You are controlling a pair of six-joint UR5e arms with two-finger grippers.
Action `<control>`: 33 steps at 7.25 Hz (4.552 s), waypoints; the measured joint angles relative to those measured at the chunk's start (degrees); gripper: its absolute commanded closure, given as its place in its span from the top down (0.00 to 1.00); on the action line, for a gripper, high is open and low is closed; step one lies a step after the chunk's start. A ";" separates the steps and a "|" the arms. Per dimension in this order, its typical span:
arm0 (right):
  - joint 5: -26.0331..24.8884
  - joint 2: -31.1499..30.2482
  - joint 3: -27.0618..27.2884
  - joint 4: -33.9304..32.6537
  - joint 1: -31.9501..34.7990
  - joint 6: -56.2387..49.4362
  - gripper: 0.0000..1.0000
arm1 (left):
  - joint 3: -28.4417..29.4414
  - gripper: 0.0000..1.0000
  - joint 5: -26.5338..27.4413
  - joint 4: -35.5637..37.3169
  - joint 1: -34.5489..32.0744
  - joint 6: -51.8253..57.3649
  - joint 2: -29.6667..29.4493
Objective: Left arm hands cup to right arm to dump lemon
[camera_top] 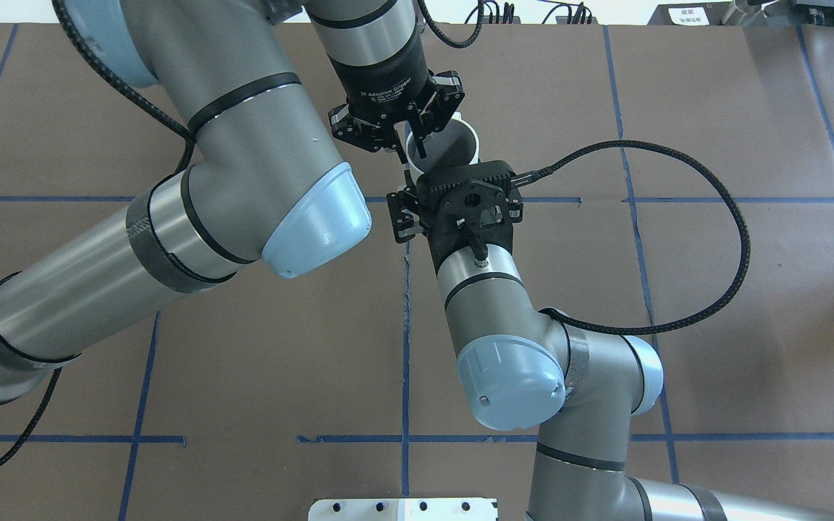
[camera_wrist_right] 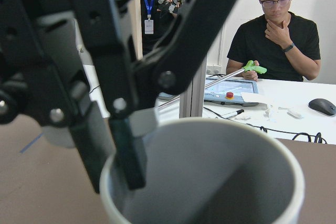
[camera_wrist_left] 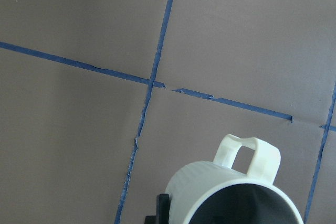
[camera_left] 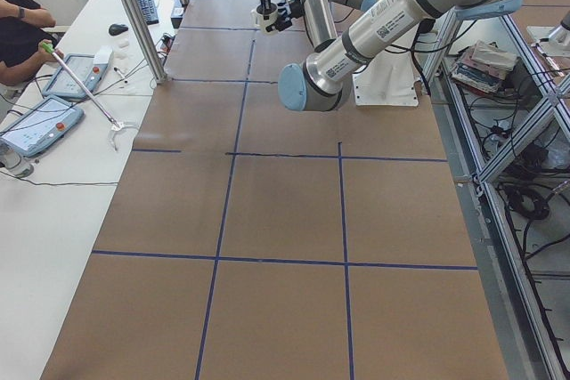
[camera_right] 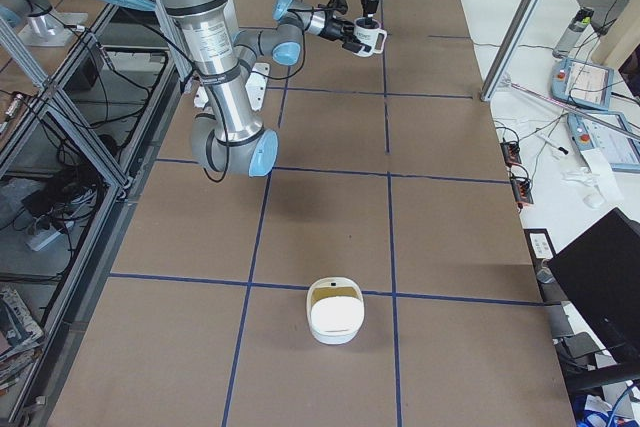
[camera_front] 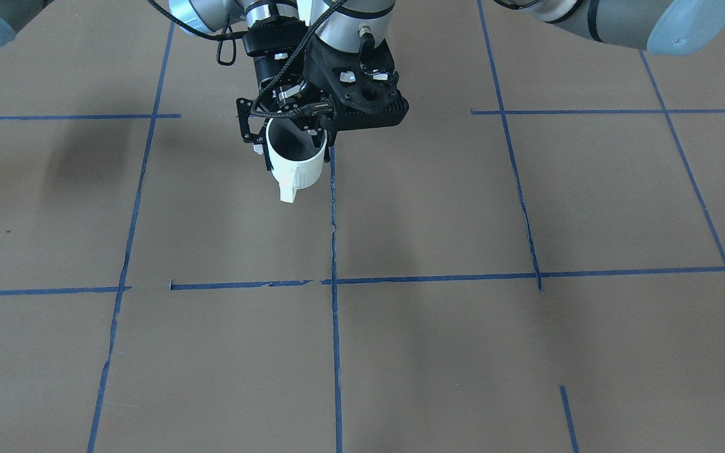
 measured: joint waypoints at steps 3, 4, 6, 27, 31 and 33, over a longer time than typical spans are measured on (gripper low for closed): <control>0.01 -0.06 0.02 0.32 -0.75 -4.45 1.00 | -0.84 0.00 -0.08 1.67 0.02 -0.16 0.12; 0.03 -0.28 -0.04 0.58 -1.11 -6.49 1.00 | -1.33 0.00 -0.08 2.01 -0.02 -0.21 0.20; 0.14 -0.72 -0.19 0.80 -1.54 -7.65 1.00 | -2.58 0.00 -0.05 2.16 -0.32 -0.24 0.61; 75.52 -23.97 5.06 -3.94 50.92 -31.15 1.00 | -7.91 0.00 -6.21 -38.22 -20.67 37.54 64.14; 83.30 -25.84 5.23 -7.38 56.94 -32.96 1.00 | -5.35 0.02 -5.86 -42.59 -20.59 28.85 66.41; 83.76 -25.98 5.58 -7.50 57.55 -33.03 1.00 | -1.83 0.19 -5.58 -49.79 -20.51 25.66 65.96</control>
